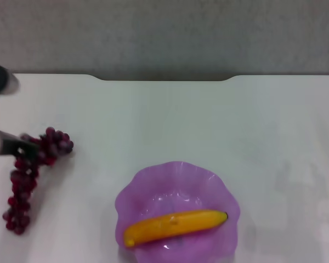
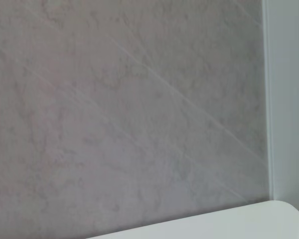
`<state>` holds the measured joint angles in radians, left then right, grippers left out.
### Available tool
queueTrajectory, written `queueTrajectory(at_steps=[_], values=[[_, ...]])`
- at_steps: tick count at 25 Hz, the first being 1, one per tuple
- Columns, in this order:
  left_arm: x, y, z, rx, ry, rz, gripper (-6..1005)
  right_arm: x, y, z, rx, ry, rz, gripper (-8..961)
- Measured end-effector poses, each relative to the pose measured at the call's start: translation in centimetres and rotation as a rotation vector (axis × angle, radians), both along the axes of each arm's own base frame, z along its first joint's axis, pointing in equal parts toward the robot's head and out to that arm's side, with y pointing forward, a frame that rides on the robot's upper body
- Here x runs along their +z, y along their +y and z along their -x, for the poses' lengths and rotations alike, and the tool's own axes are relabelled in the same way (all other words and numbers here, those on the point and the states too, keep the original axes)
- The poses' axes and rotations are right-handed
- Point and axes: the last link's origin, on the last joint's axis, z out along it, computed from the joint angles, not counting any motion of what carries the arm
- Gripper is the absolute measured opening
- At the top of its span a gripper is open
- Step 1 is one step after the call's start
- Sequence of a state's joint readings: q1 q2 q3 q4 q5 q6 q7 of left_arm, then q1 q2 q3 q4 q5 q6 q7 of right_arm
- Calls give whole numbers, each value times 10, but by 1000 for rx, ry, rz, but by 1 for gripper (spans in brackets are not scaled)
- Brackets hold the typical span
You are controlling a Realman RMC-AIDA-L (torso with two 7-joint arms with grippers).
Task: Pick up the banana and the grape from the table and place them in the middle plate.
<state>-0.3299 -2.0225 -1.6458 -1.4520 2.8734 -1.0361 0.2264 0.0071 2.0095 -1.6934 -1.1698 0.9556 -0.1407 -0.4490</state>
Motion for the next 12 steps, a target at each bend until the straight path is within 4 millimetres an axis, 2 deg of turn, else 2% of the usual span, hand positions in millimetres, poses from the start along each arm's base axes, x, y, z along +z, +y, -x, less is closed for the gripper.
queueTrajectory(at_steps=[2,3,5,12], values=[[21,0,-4,-26,-4,-63,60,0,0,0,0,0,0,608],[21,0,-4,-26,-4,-63,59,0,0,0,0,0,0,608],[39,2,-10,-64,-1,-118,59,0,0,0,0,0,0,608],[64,3,-32,-159,9,-197,52,-1,0,-1,-3,0,11,609]])
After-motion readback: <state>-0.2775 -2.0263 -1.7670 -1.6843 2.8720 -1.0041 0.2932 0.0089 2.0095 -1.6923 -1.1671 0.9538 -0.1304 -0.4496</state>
